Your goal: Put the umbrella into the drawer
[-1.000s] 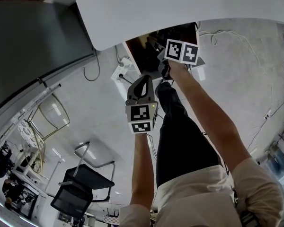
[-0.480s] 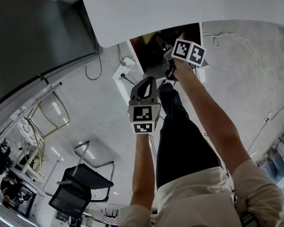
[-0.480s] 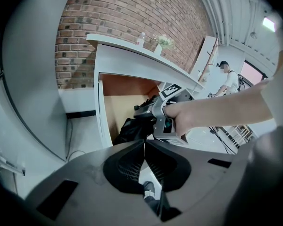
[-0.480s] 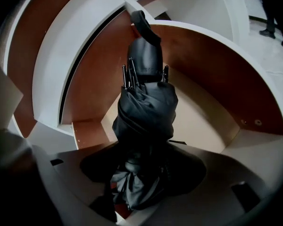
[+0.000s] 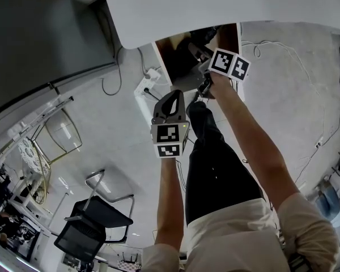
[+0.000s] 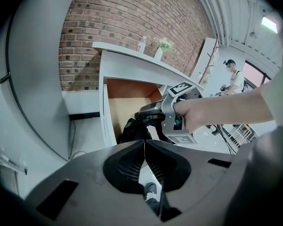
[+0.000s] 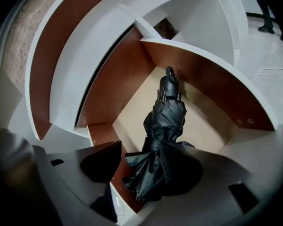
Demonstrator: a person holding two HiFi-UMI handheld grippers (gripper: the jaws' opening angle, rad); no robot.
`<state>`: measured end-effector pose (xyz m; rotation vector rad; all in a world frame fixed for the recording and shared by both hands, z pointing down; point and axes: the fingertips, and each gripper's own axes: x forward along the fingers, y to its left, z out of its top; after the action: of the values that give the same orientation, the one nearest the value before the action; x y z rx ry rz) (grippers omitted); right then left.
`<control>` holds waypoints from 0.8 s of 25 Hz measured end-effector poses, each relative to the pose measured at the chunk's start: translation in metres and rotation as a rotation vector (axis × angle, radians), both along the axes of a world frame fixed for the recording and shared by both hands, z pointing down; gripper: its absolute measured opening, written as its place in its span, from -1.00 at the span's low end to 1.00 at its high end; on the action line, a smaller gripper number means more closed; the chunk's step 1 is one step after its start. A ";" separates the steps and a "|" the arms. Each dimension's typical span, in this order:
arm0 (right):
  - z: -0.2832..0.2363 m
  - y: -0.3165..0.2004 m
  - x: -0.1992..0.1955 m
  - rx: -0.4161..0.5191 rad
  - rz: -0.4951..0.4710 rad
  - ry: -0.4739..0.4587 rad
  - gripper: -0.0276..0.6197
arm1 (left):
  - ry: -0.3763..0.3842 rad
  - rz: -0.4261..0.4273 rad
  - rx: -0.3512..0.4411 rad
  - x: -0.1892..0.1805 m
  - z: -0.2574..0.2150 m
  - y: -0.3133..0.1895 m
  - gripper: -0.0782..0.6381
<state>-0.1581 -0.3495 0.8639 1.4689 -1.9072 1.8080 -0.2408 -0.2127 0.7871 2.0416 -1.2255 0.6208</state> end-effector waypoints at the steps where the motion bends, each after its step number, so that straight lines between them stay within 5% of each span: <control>1: -0.002 0.001 -0.003 0.005 -0.009 -0.005 0.02 | -0.002 -0.003 0.006 -0.002 -0.001 0.000 -0.75; 10: -0.041 0.034 0.007 0.043 -0.087 0.010 0.02 | -0.019 -0.026 0.022 0.004 -0.026 0.011 -0.75; 20: -0.113 0.081 0.022 0.219 -0.359 0.237 0.02 | -0.006 -0.043 0.028 0.028 -0.060 0.025 -0.75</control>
<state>-0.1364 -0.2682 0.7505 1.2297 -2.1276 1.2493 -0.2130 -0.1879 0.7270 2.0321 -1.2841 0.5930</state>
